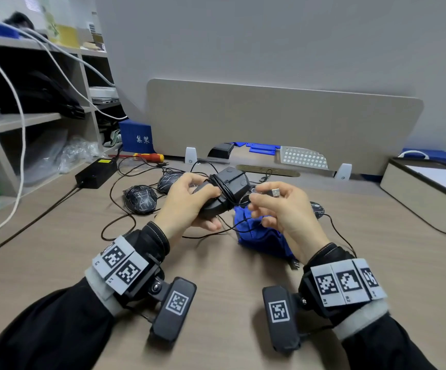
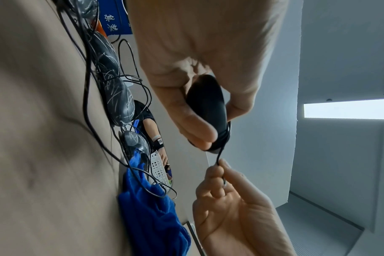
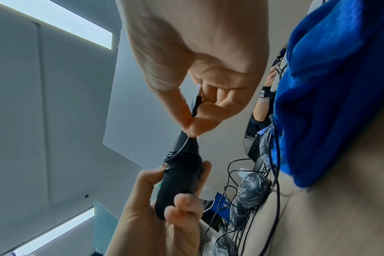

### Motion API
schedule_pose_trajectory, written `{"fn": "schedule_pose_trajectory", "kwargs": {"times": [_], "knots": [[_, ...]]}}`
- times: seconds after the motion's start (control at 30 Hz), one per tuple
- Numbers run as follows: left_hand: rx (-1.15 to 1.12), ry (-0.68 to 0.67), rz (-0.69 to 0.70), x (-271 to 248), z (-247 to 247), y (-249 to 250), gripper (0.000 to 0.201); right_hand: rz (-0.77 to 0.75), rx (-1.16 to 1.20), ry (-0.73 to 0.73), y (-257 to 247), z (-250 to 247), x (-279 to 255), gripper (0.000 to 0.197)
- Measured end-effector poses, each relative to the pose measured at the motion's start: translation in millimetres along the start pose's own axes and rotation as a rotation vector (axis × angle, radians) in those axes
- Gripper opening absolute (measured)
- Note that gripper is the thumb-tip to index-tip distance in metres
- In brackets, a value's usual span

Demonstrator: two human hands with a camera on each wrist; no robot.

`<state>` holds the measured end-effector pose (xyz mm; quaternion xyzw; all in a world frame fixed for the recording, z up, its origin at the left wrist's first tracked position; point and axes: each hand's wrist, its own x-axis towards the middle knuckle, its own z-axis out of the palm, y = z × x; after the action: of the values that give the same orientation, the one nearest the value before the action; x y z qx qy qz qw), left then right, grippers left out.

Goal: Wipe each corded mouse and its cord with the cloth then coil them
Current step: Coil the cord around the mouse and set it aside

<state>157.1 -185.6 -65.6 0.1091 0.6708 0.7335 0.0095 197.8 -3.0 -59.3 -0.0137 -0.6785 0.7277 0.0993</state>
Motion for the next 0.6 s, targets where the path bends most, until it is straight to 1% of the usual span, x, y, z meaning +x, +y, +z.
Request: {"fn": "schedule_pose_trajectory", "kwargs": {"times": [0.07,0.17,0.23,0.37,0.43,0.5,0.6], "knots": [[-0.008,-0.015,0.032,-1,0,0,0.025,-0.007,0.079,-0.035,0,0,0,0.01],[0.062,-0.085,0.087,-4,1,1,0.033,-0.024,0.133,-0.079,3,2,1,0.014],[0.105,-0.113,0.12,-5,2,1,0.031,-0.039,0.145,-0.095,3,5,0,0.016],[0.164,-0.101,0.164,-6,0,3,0.028,-0.097,0.22,-0.076,-2,6,-1,0.012],[0.216,-0.147,0.183,-8,0,3,0.03,-0.097,0.151,-0.065,-5,7,-1,0.012],[0.272,-0.2,0.216,-11,0,3,0.032,-0.061,0.016,-0.079,-5,7,-3,0.012],[0.408,-0.231,0.314,-12,1,3,0.034,-0.009,-0.102,-0.069,-2,6,-4,0.026]]}}
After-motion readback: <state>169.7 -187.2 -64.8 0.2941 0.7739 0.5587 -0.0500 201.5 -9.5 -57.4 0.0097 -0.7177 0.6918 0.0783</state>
